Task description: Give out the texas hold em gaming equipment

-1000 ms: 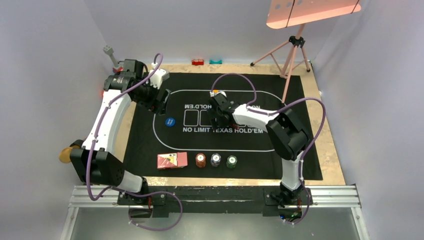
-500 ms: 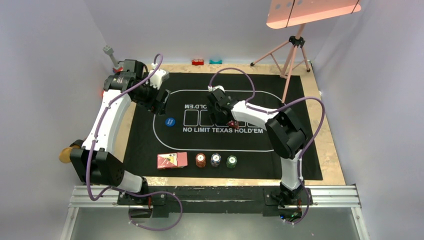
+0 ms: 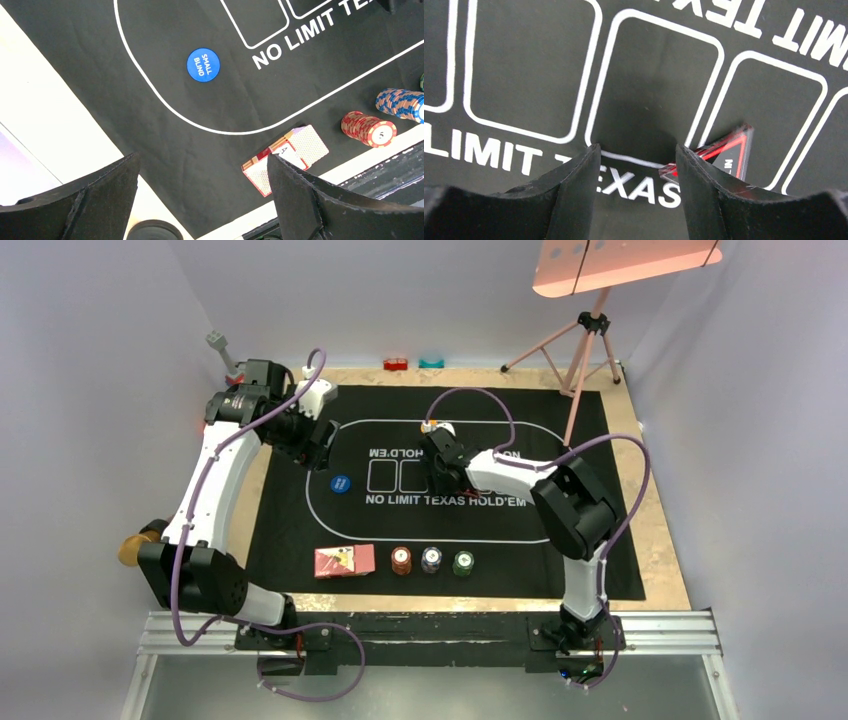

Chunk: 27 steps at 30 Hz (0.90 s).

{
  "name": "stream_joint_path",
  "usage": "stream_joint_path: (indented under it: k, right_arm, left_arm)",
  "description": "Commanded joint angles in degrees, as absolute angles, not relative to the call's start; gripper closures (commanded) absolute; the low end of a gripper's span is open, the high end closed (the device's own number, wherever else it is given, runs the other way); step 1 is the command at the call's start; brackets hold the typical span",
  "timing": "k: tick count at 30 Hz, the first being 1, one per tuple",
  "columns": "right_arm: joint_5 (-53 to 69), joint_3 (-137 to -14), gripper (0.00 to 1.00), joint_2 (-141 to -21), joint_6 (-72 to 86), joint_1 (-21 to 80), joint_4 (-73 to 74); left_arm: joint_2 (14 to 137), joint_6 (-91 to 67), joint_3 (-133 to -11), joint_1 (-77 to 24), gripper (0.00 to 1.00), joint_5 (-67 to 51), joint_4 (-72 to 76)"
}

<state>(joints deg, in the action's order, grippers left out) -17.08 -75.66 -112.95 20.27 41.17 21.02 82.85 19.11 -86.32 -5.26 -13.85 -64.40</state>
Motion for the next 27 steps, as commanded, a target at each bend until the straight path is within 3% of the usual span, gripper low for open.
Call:
stream_joint_path:
  k: [1, 13, 27]
  right_arm:
    - [-18.80, -69.88, 0.41, -108.64, 23.20, 39.82, 22.64]
    - [-20.33, -59.84, 0.46, -101.00, 27.00, 30.34, 24.61]
    - [-22.92, -61.95, 0.46, -98.20, 29.22, 28.23, 28.75]
  left_arm:
    - [81.06, 20.17, -85.84, -4.66, 0.00, -13.33, -64.49]
    - [80.68, 20.89, -84.15, -4.66, 0.00, -12.82, -63.88]
    - [80.95, 21.63, -82.71, -4.68, 0.00, -13.46, -63.61]
